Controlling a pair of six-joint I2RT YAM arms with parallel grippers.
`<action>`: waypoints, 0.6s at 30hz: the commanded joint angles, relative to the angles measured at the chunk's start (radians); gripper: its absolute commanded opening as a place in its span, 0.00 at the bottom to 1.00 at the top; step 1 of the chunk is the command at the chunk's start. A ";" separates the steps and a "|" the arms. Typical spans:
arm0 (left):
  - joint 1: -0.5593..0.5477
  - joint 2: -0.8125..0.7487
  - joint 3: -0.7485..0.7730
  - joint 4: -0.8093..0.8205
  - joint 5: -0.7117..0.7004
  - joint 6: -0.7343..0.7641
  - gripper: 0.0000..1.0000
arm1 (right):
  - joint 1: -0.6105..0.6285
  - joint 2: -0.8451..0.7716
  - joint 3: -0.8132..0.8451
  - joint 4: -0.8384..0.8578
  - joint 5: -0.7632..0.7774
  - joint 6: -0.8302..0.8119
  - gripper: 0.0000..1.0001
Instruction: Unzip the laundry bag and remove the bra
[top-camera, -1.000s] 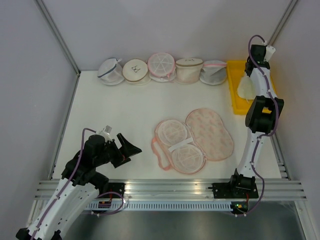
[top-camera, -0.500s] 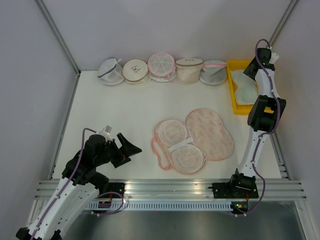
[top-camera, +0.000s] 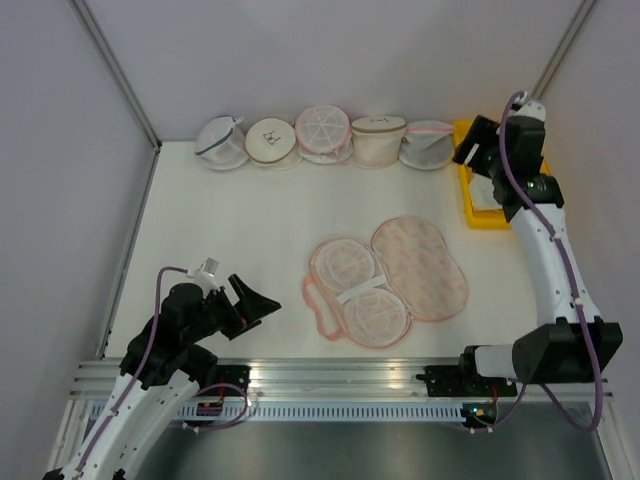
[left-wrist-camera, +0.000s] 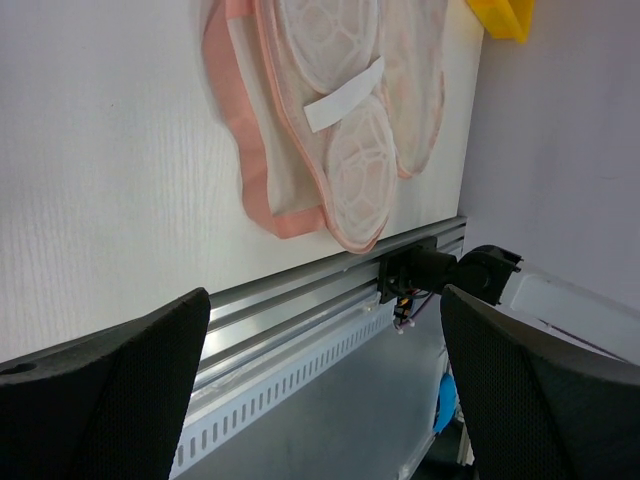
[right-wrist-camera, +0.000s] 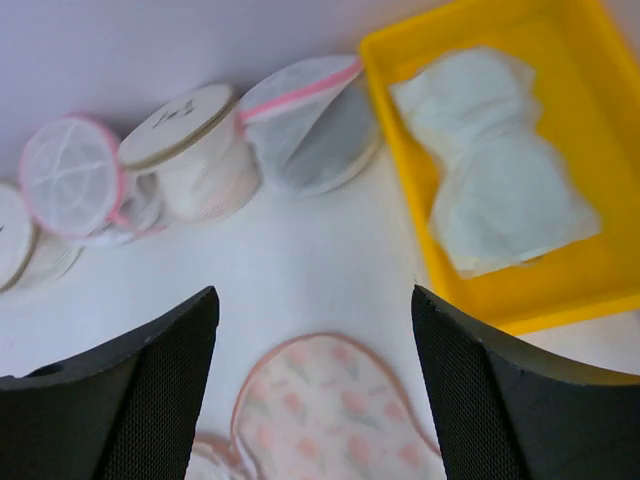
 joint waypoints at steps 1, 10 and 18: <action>-0.001 -0.026 0.006 0.050 0.030 0.023 1.00 | 0.069 -0.163 -0.305 -0.014 -0.210 0.044 0.83; -0.001 -0.036 0.031 0.055 0.022 0.061 1.00 | 0.212 -0.554 -0.737 -0.211 -0.052 0.225 0.98; -0.001 -0.085 0.014 0.056 0.031 0.036 1.00 | 0.237 -0.529 -0.808 -0.316 0.171 0.457 0.98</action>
